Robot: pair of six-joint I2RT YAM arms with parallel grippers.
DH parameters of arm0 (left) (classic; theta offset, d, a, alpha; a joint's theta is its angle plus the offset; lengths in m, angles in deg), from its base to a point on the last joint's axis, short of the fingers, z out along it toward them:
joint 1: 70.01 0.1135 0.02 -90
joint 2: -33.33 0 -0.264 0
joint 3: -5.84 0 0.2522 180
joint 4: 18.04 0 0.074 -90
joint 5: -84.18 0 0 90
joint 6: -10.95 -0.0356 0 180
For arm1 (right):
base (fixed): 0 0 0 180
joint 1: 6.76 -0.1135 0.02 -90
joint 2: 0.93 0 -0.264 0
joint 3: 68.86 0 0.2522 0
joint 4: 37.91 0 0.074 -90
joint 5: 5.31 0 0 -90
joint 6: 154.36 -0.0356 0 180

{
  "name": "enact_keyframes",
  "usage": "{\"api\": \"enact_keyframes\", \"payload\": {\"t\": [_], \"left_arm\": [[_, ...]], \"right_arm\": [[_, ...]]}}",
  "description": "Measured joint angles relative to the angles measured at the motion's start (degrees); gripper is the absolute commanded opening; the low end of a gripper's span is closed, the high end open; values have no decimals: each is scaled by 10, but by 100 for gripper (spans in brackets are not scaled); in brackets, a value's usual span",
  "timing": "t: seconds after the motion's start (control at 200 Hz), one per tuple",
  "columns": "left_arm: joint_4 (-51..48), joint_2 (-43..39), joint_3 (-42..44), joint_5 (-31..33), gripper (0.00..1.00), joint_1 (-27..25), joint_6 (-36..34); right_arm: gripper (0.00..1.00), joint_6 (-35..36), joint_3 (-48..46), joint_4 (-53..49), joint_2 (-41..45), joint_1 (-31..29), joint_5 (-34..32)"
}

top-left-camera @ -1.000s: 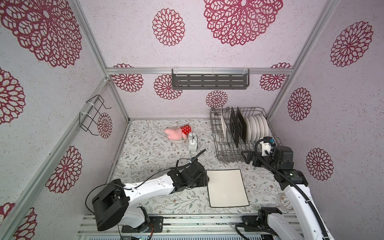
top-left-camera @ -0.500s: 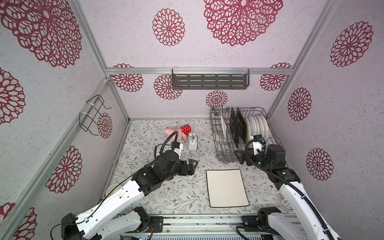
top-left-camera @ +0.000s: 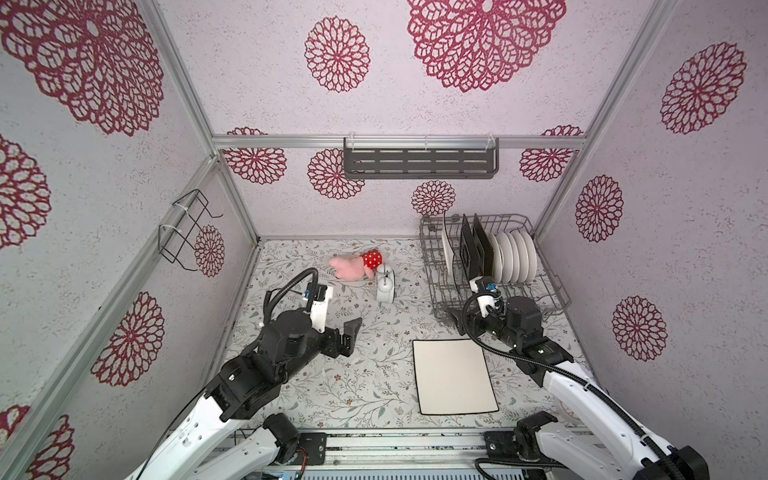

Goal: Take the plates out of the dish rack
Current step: 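Withdraw the left arm toward the robot while the right gripper lowers into the rack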

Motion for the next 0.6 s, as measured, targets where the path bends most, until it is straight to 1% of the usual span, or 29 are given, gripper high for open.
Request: {"api": "enact_keyframes", "payload": {"t": [0.16,0.305,0.485,0.6], "left_arm": [[2,-110,52,63,97,0,-61],[1,-193,78,113,97,1,-101],[-3,-261,92,162,98,1,-134],[-6,-286,106,184,98,1,-147]], "right_arm": [[95,12,-15,47,-14,-6,-24],[95,16,-31,87,-40,-7,-55],[95,21,-34,153,-95,-7,-90],[94,25,-34,201,-134,-7,-111]]}}
